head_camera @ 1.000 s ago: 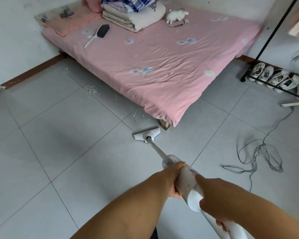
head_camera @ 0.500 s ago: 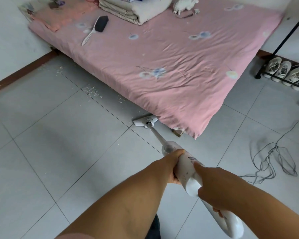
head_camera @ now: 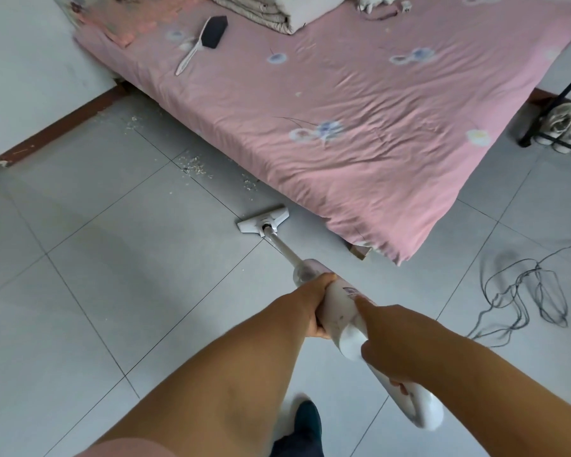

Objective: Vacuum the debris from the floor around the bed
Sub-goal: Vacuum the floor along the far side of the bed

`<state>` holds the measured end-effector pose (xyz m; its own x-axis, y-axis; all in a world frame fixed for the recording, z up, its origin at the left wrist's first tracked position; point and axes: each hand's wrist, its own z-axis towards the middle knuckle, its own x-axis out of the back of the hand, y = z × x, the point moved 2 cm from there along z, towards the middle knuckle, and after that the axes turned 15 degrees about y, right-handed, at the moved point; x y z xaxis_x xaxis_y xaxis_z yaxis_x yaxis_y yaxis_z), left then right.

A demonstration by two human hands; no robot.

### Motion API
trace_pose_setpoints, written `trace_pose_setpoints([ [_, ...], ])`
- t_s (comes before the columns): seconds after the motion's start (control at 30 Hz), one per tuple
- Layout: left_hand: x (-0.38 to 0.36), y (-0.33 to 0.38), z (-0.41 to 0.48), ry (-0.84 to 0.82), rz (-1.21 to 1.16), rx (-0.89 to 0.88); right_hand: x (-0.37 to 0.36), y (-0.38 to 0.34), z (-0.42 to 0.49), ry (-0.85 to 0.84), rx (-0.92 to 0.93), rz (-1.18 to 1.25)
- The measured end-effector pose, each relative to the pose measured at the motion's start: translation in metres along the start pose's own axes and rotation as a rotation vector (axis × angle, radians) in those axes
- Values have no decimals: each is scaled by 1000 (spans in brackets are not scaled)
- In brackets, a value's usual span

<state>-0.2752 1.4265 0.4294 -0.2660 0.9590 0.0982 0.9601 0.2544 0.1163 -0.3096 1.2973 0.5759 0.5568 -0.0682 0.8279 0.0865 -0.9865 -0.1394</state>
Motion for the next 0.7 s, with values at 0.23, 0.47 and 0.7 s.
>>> trace_pose_setpoints([
  [0.23, -19, -64, -23, -10, 47, -23, -22, 27, -71, 21, -6, 49],
  [0.47, -63, -139, -72, -34, 231, -118, -37, 69, -156, 44, -68, 123],
  [0.7, -73, -218, -89, -112, 100, -35, -55, 89, -216, 56, -58, 4],
])
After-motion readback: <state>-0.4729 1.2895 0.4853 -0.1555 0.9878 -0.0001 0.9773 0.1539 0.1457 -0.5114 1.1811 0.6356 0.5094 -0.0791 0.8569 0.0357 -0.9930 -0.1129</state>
